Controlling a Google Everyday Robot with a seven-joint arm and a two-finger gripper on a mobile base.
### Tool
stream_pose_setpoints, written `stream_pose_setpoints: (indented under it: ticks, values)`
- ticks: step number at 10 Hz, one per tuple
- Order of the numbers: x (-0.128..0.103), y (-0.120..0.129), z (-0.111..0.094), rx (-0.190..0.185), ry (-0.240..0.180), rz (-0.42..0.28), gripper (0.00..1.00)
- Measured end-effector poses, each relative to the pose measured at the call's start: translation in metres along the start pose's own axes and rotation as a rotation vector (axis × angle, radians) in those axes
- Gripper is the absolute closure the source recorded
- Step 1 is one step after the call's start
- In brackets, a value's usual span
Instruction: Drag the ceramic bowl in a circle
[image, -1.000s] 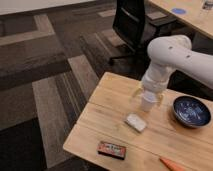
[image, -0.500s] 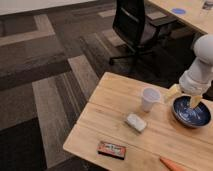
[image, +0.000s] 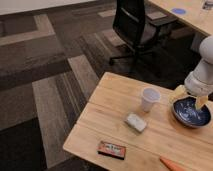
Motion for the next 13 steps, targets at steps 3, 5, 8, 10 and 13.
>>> stream_pose_setpoints:
  ticks: [3, 5, 8, 10, 13]
  values:
    - [-0.016, -0.018, 0.029, -0.008, 0.027, 0.005, 0.35]
    - [-0.033, -0.041, 0.052, 0.043, 0.009, 0.036, 0.35]
    - [-0.053, -0.025, 0.082, 0.049, 0.004, -0.015, 0.35]
    - [-0.071, -0.019, 0.096, 0.057, 0.004, -0.053, 0.35]
    - [-0.120, -0.013, 0.102, 0.068, -0.008, -0.129, 0.35]
